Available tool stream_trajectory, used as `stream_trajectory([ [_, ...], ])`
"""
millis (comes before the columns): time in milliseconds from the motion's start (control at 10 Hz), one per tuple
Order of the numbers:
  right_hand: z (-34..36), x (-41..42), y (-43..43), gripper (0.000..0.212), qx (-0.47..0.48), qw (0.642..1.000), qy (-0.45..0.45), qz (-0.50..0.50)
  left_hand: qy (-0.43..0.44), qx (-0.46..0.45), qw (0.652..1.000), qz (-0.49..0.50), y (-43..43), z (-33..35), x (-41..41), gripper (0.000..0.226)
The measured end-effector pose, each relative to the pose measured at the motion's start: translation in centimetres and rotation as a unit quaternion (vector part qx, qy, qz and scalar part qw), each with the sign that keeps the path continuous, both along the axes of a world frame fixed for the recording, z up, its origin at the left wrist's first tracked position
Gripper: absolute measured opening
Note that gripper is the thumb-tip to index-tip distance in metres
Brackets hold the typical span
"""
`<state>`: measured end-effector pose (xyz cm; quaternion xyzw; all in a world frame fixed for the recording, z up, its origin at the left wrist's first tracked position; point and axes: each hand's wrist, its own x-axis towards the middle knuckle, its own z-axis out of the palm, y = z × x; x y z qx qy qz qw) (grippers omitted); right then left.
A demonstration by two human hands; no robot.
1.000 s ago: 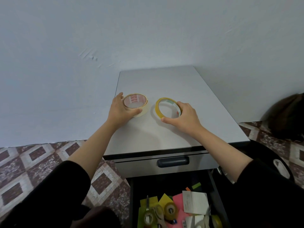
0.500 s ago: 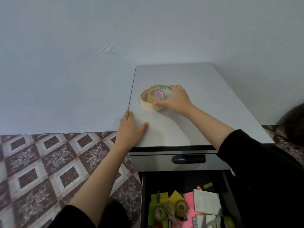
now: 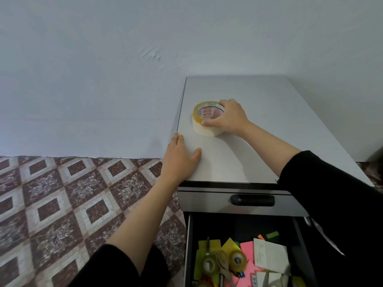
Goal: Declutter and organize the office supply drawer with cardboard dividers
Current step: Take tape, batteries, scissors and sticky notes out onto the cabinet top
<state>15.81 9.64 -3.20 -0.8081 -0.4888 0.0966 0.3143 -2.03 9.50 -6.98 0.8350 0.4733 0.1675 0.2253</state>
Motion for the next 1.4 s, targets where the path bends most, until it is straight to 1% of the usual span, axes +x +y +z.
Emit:
stream_trajectory([
  [300,-0.2,-0.1,-0.1,0.070,0.000,1.000,-0.007,0.003,-0.001,-0.002,1.000,0.002,-0.1,0.1,0.0,0.071],
  [700,-0.6,0.0,0.1,0.074,0.011,1.000,0.022,0.010,0.000,-0.001,1.000,0.000,-0.1,0.1,-0.1,0.070],
  [1000,-1.2,0.2,0.7,0.091,0.022,0.999,0.035,0.002,-0.003,0.004,1.000,-0.001,0.1,0.0,0.0,0.070],
  [1300,-1.0,-0.3,0.7,0.091,0.030,0.999,0.044,-0.006,-0.005,0.006,1.000,-0.004,0.1,-0.1,0.0,0.070],
  [1400,-0.9,-0.7,0.3,0.098,0.033,0.998,0.059,-0.009,-0.004,0.007,1.000,-0.002,0.2,-0.1,-0.1,0.070],
])
